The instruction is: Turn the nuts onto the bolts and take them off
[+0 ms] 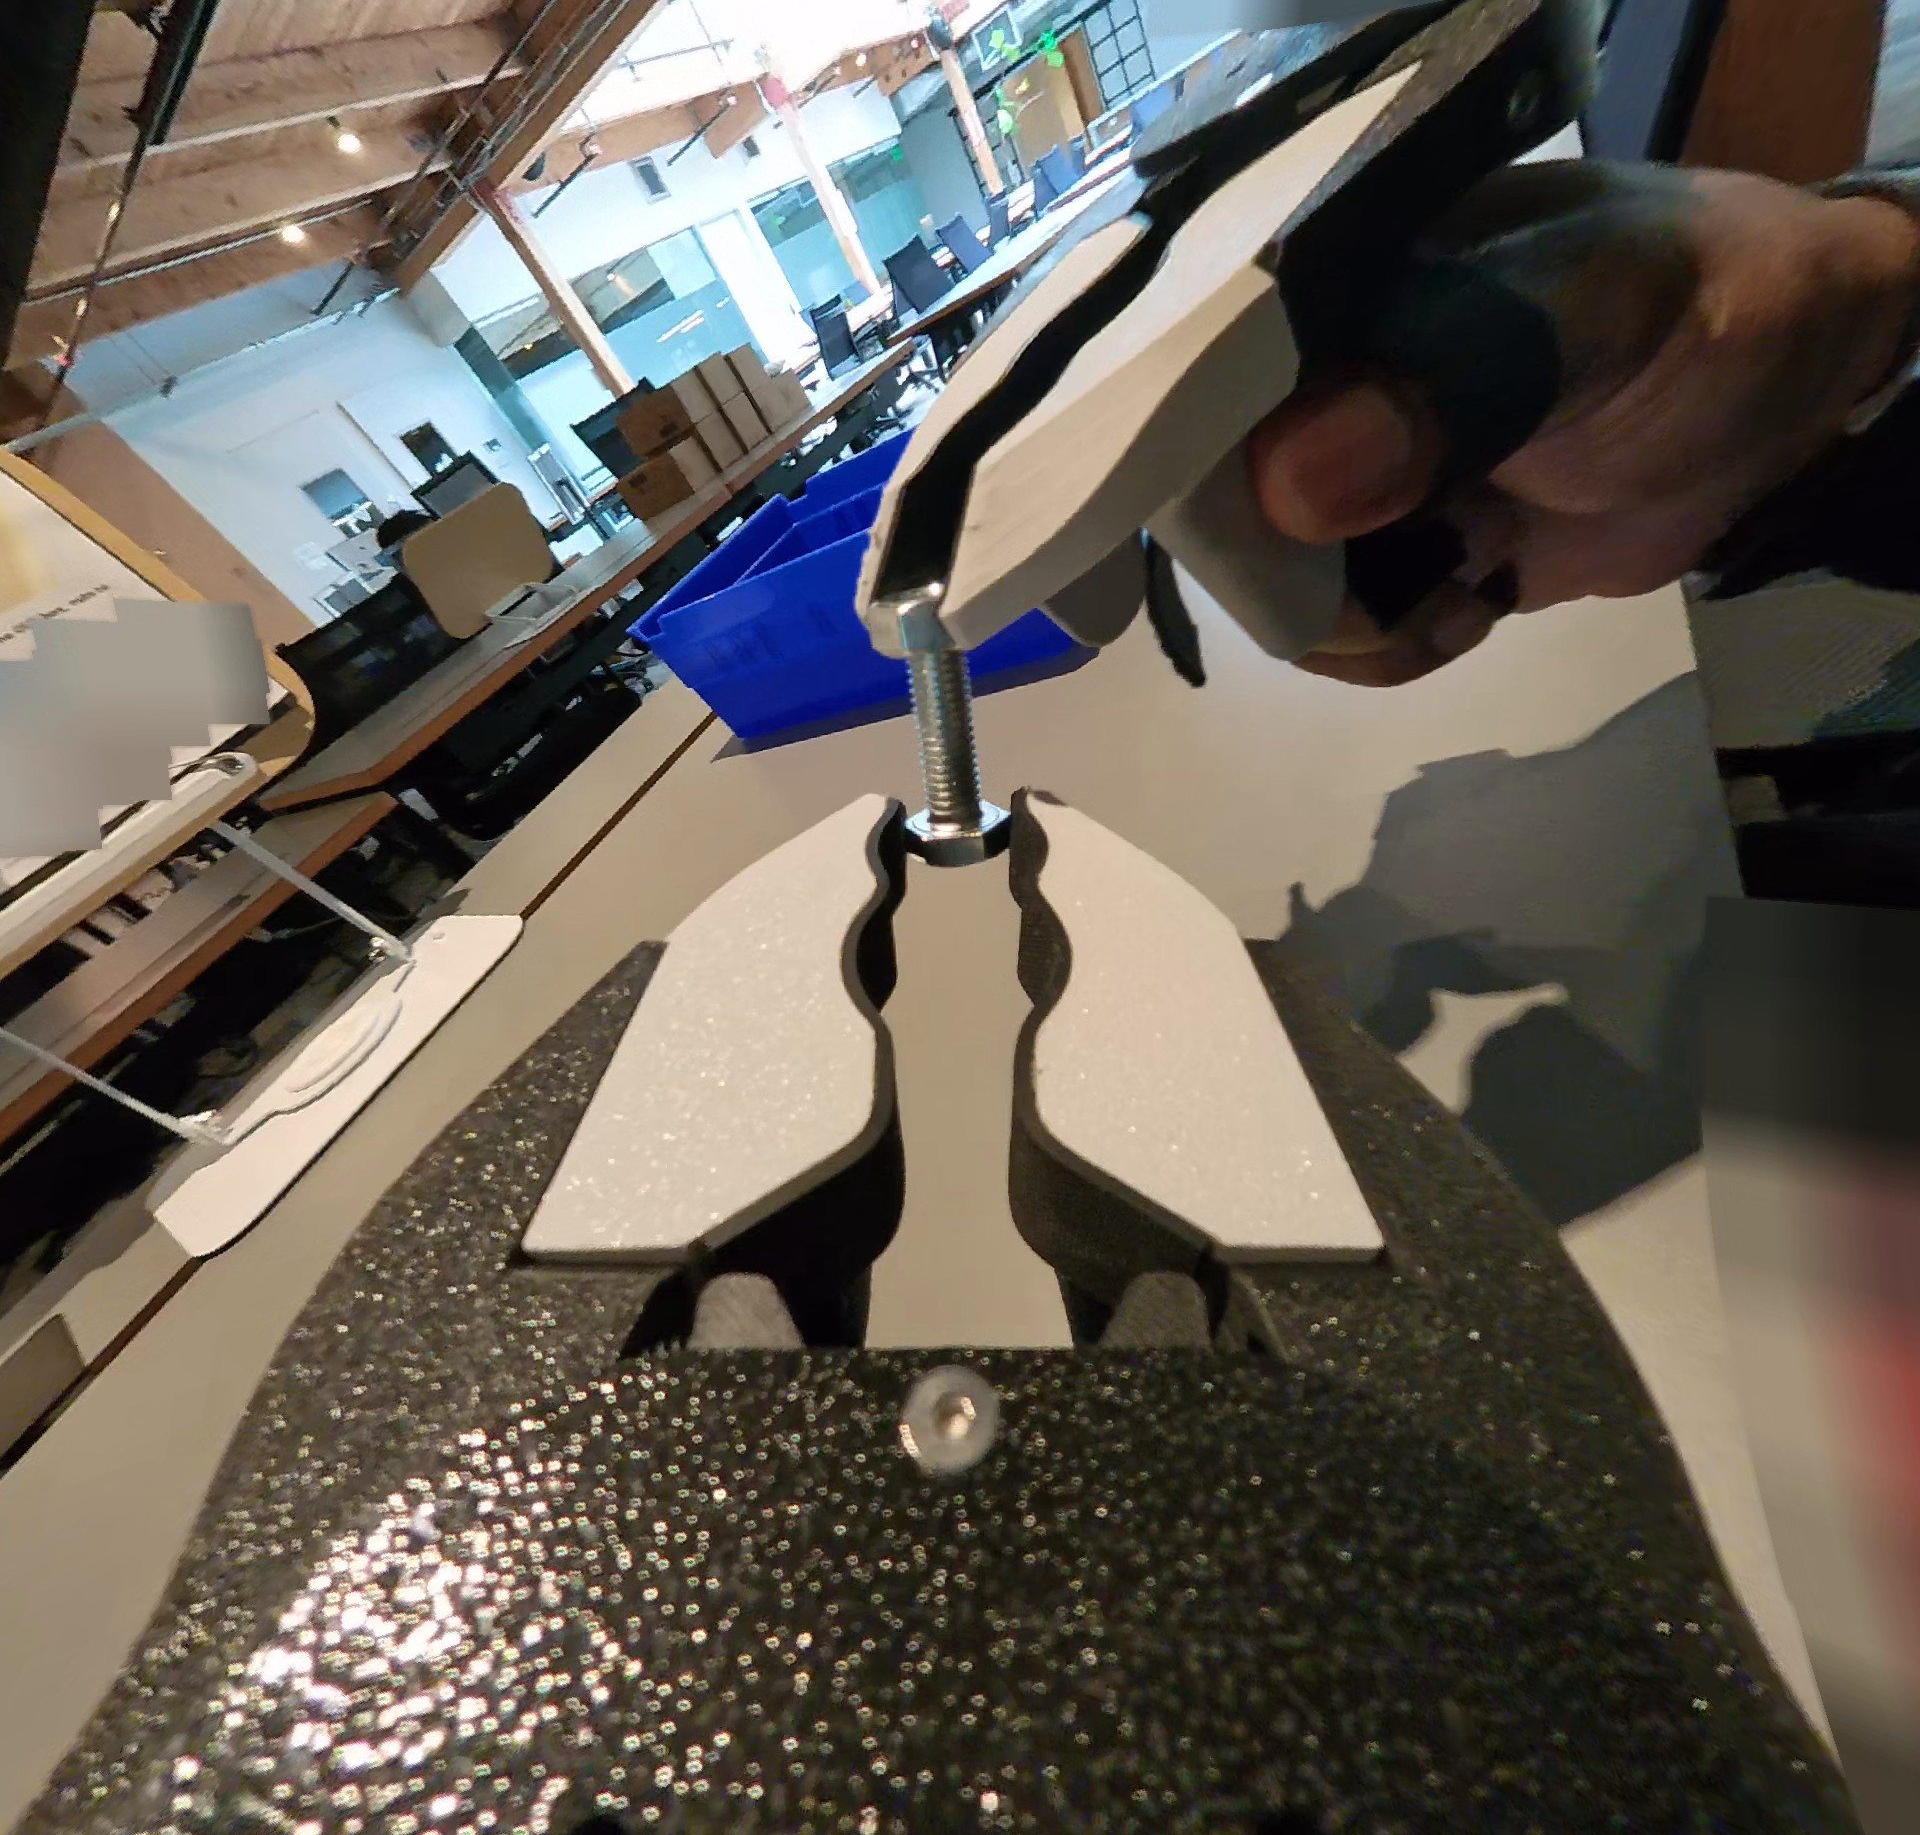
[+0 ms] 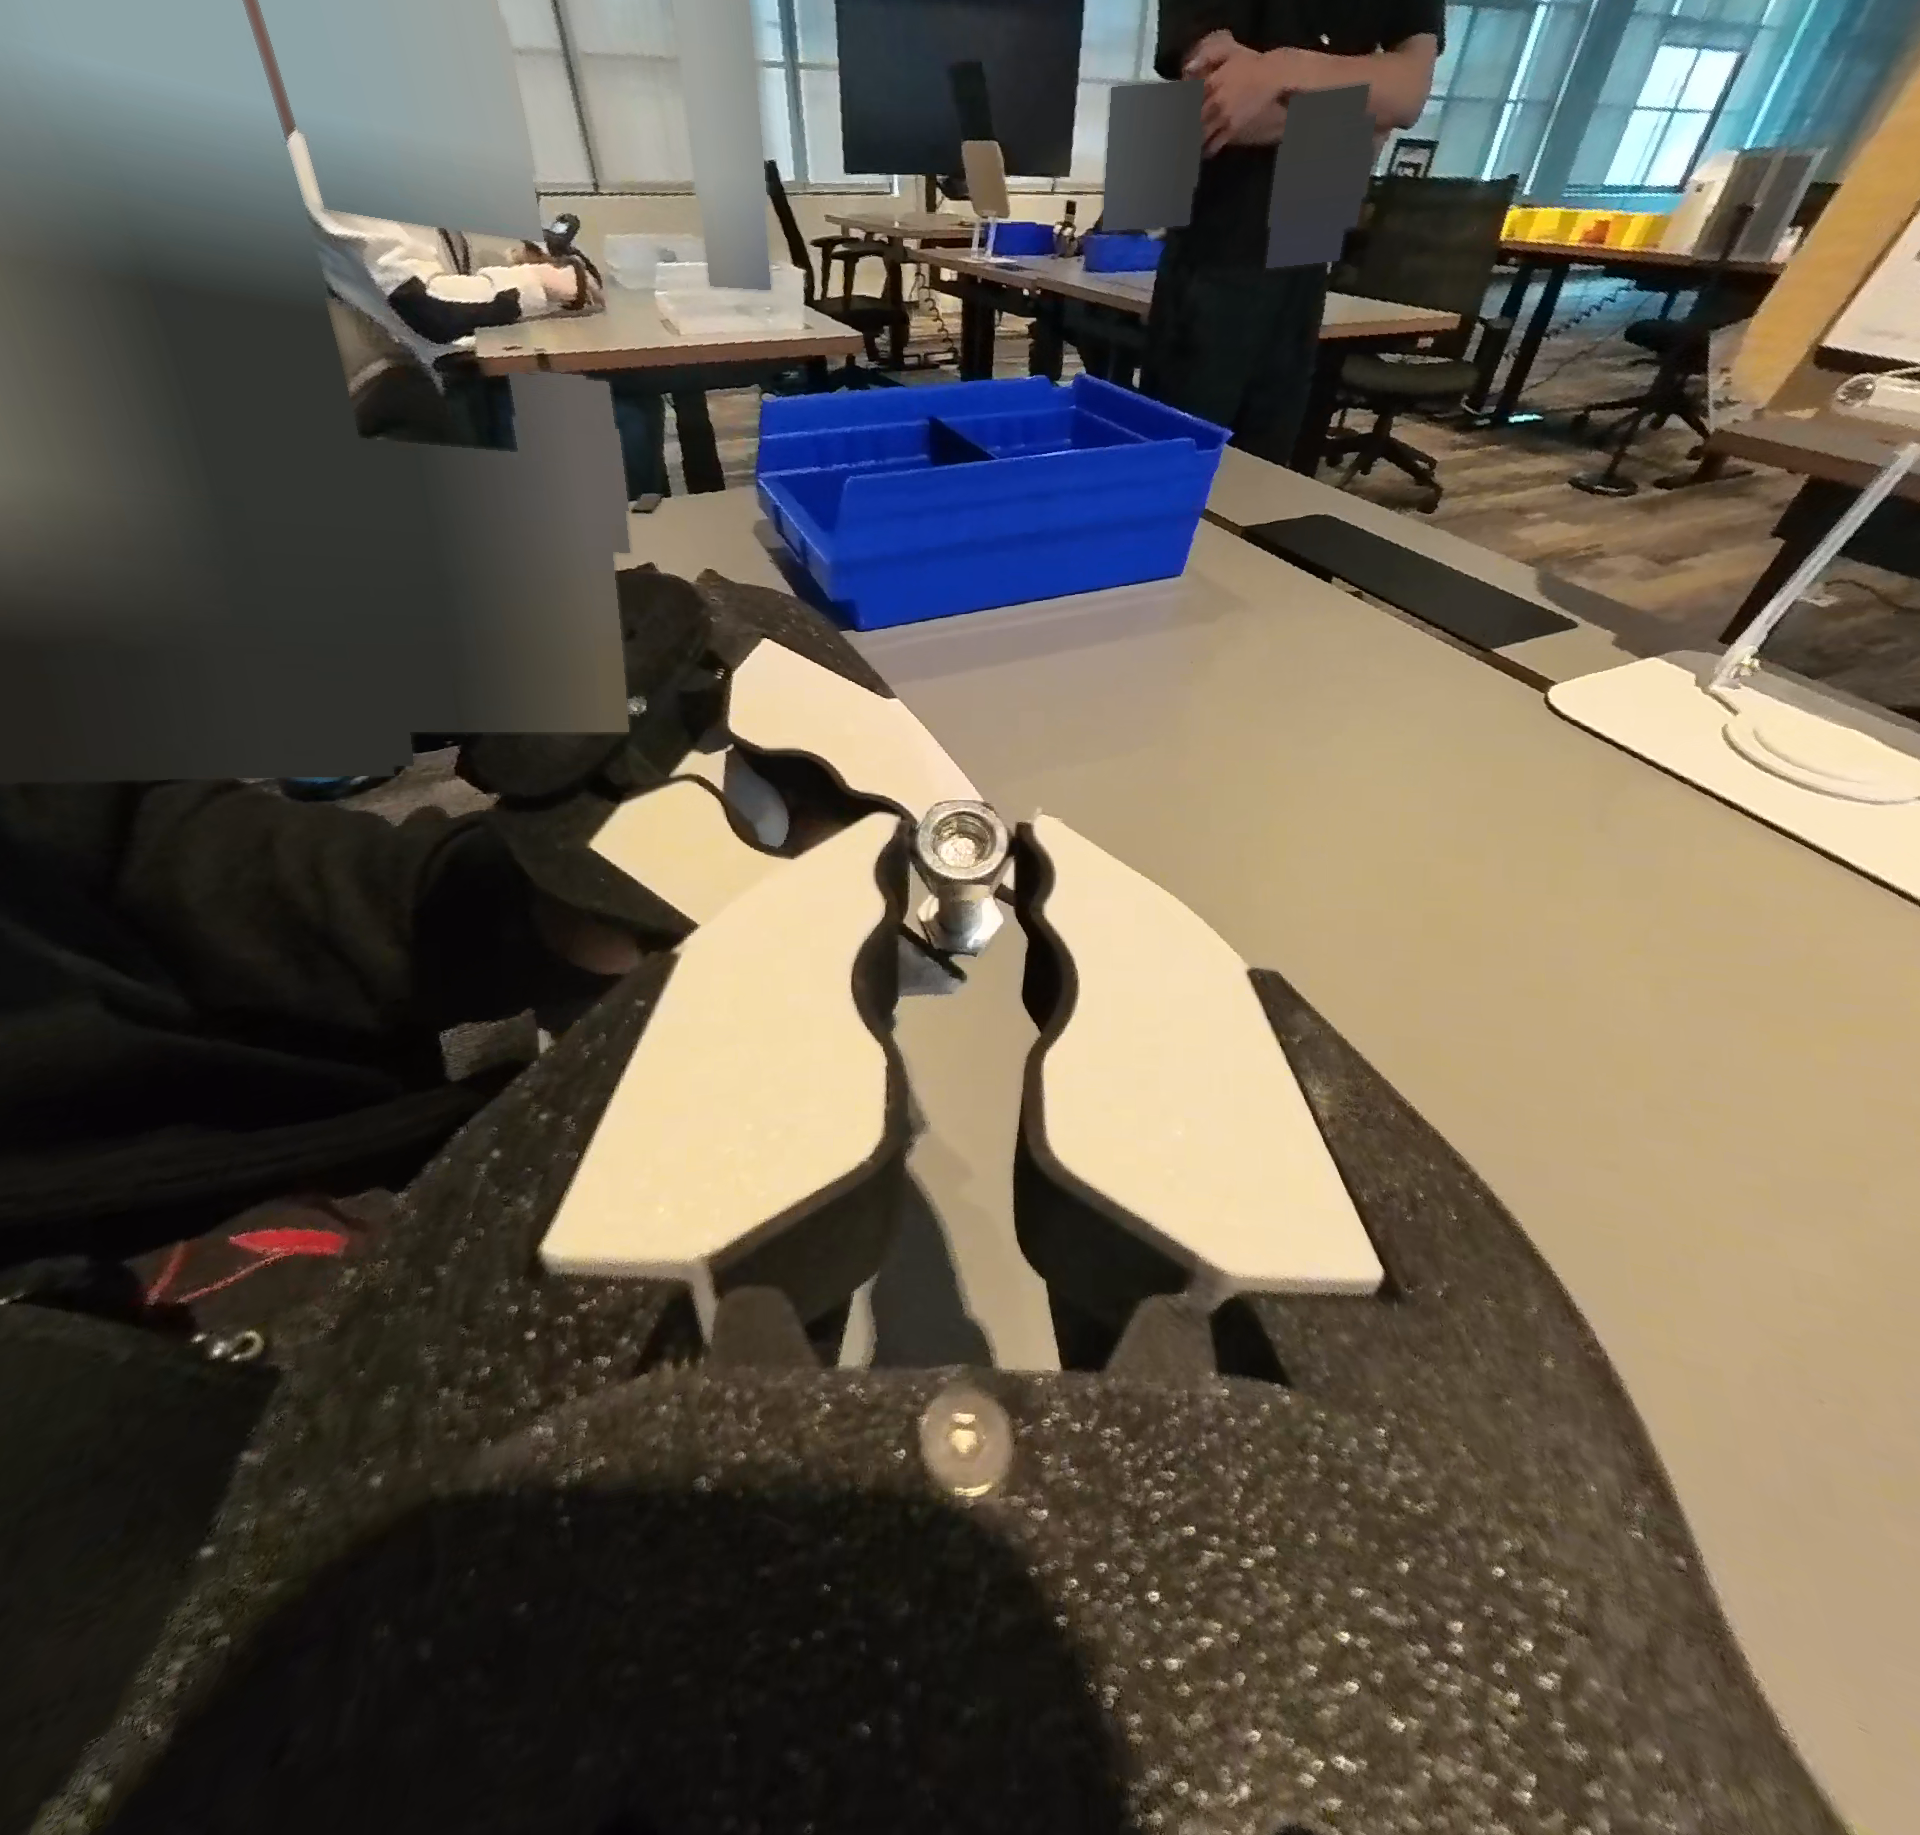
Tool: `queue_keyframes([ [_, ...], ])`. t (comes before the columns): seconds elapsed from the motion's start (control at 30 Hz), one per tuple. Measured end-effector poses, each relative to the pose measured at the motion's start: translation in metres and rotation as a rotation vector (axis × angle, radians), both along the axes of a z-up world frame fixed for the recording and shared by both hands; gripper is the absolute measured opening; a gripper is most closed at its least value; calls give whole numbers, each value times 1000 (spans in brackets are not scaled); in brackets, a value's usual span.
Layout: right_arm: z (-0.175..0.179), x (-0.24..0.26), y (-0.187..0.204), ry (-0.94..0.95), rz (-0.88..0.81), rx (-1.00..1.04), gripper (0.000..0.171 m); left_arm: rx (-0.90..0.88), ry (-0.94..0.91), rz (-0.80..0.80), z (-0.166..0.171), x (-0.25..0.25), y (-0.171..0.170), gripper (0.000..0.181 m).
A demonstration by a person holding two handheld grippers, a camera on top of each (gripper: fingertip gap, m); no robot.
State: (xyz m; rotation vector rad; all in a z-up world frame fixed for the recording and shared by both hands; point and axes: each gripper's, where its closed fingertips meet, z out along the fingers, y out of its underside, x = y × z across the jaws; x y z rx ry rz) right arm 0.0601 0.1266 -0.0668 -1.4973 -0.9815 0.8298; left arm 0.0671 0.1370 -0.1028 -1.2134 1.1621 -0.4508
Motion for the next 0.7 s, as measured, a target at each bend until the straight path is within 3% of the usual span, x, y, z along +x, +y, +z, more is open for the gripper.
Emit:
queue_keyframes([
  [0.7, 18, -13, -34, -112, 90, 216, 19, 52, -120, -202, 19, 1, -27, 18],
])
